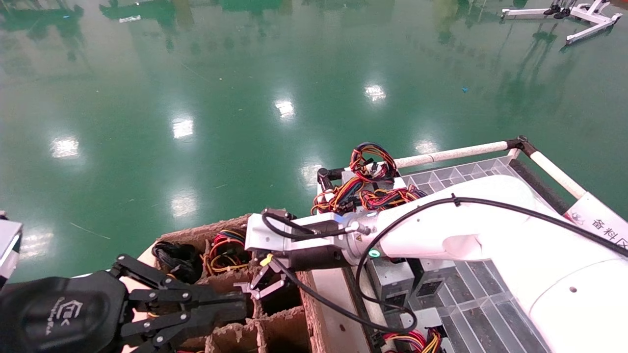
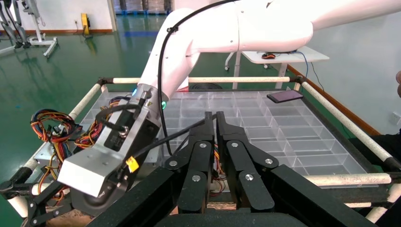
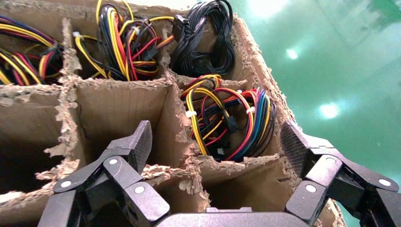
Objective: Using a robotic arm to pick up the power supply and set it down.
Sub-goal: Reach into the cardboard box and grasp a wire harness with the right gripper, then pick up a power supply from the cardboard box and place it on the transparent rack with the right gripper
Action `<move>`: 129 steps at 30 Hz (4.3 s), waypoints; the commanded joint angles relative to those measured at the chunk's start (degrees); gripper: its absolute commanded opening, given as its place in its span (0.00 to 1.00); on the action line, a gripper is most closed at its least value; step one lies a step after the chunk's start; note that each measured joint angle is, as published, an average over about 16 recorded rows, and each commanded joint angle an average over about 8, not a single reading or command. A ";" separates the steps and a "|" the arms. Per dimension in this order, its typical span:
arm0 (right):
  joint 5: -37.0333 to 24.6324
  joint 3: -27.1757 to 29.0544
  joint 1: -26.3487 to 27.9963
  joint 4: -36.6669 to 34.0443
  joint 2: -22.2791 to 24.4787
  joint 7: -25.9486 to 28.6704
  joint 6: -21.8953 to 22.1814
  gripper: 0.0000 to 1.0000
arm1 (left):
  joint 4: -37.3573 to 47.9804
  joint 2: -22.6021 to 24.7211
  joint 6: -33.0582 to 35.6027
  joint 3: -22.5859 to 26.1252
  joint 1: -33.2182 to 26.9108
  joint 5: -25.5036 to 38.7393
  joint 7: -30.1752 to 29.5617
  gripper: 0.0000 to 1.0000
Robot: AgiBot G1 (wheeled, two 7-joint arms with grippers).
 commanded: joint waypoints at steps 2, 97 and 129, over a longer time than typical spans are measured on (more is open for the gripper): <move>1.40 -2.68 0.12 0.76 -0.03 0.46 2.08 0.00 | 0.00 -0.01 -0.01 0.01 0.00 -0.01 0.01 1.00; 54.40 -8.59 18.37 -21.40 16.84 -0.32 -24.39 0.00 | 0.00 -0.16 -0.16 0.37 -0.08 -0.26 0.19 1.00; 47.69 -20.11 22.84 6.98 58.19 12.93 -28.56 0.00 | 0.00 -0.20 -0.21 0.49 -0.11 -0.33 0.24 1.00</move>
